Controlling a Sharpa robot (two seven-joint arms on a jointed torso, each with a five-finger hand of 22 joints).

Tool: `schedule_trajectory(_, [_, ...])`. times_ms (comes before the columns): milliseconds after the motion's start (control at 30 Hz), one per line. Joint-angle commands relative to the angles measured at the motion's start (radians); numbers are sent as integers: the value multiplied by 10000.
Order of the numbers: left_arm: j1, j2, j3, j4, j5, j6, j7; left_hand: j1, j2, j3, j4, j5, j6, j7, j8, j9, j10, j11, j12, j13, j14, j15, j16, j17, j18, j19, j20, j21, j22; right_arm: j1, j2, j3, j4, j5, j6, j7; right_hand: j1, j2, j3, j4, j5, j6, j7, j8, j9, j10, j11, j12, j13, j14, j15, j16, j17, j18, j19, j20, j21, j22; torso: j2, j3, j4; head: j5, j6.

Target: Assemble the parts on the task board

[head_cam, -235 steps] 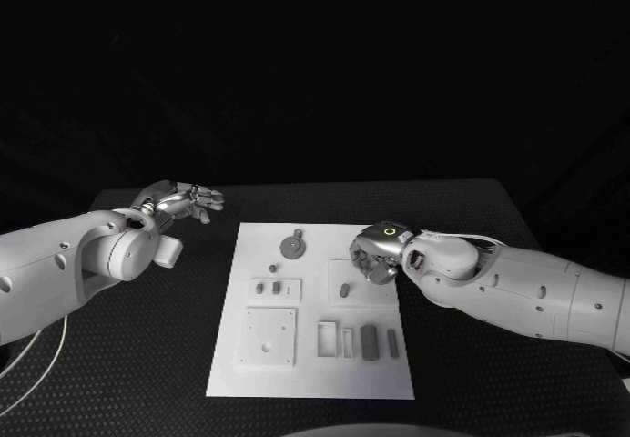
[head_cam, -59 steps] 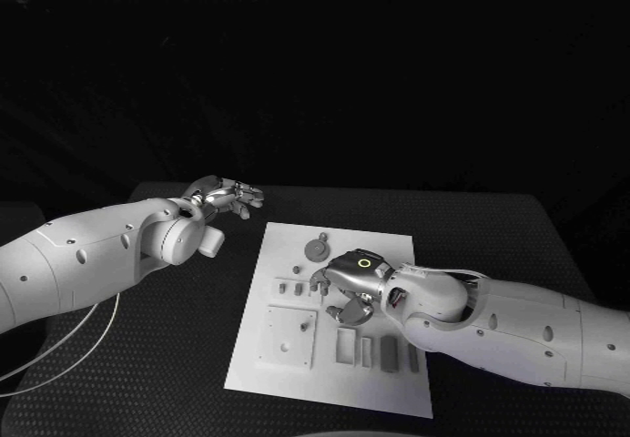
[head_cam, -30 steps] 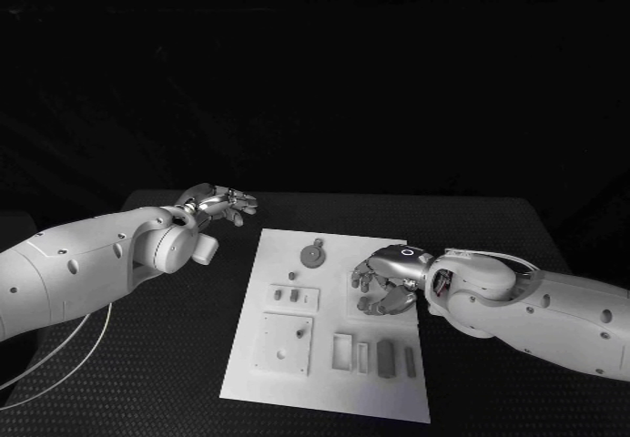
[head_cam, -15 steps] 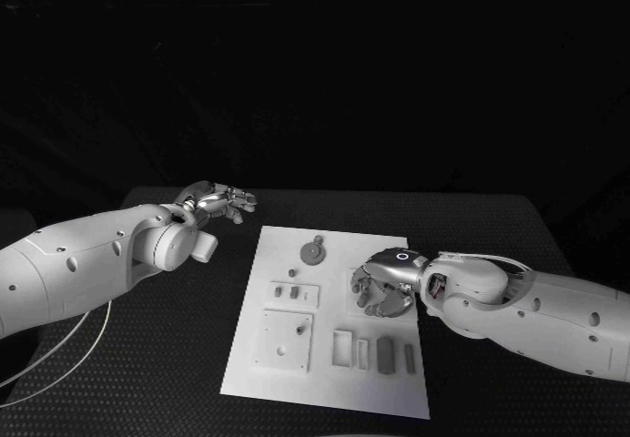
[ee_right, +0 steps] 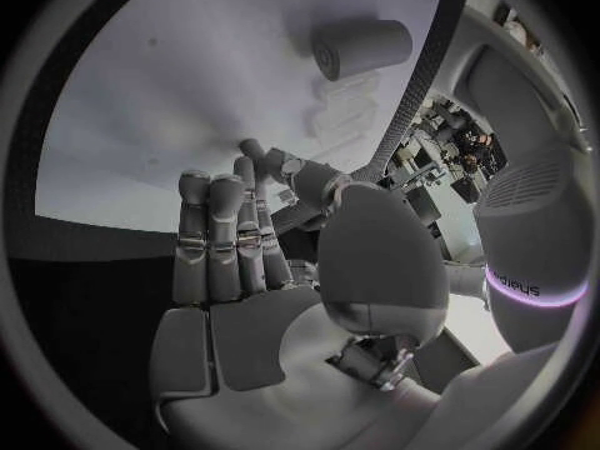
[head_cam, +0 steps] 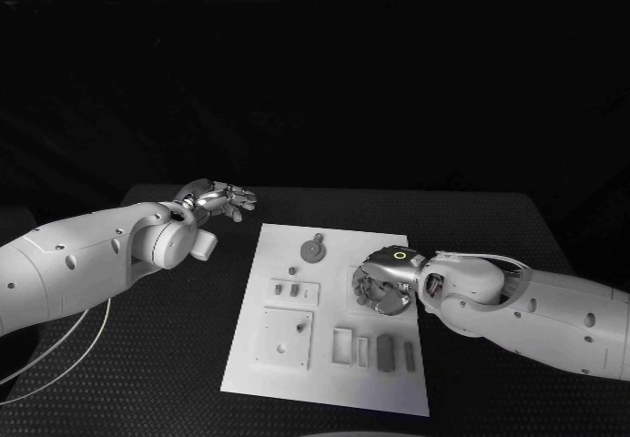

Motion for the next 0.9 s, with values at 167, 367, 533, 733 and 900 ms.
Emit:
schedule_trajectory(167, [3,-1,4,27,64,270,60,-120,-25,-32,36,-36,-4,65,50,-18,-81,0,47,12,35,-13,-69,16,33,-2,-659,-27,-19,-13,101,-3,-22,-383,-235,-142,-38,-23,243,101,-30,228,-67,92,47,215,-66,84,37,101,-118,140,86,456,195,-57,163,178,-1,1,-1,5,-35])
schedule_trajectory(367, [3,-11,4,24,64,271,53,-125,-25,-32,41,-36,-6,65,51,-20,-85,0,53,15,35,-13,-71,19,34,-3,-660,-27,-21,-46,173,-3,-58,-437,-316,-215,-64,33,324,108,-38,366,-127,156,89,348,-122,125,63,162,-173,231,156,456,265,-118,262,184,1,2,-1,9,-54])
schedule_trajectory(533, [3,-12,4,26,64,269,56,-123,-25,-31,40,-35,-8,64,52,-21,-88,-1,58,17,35,-14,-73,21,36,-4,-661,-27,-22,-49,236,-3,-75,-481,-278,-265,-108,3,322,110,-43,399,-142,172,106,384,-138,131,70,174,-189,262,186,456,281,-135,303,188,-5,0,-5,11,-59])
schedule_trajectory(733, [3,-15,3,28,64,267,47,-118,-27,-29,38,-35,-9,64,53,-22,-91,-2,63,19,34,-15,-74,23,37,-6,-662,-26,-23,-62,299,-17,-131,-517,-165,-413,-220,-124,229,71,-39,297,-108,113,99,298,-112,65,49,121,-165,247,205,456,232,-139,321,181,-3,2,-9,14,-64])
schedule_trajectory(900, [3,-19,3,26,64,276,38,-115,-28,-28,36,-36,-10,63,54,-22,-94,-2,67,20,35,-15,-75,25,38,-7,-663,-26,-24,-78,333,-44,-148,-516,-217,-393,-423,-259,-184,-145,2,29,15,-43,57,55,-3,-89,-5,4,-61,157,182,456,69,-84,294,163,-2,8,-7,22,-68])
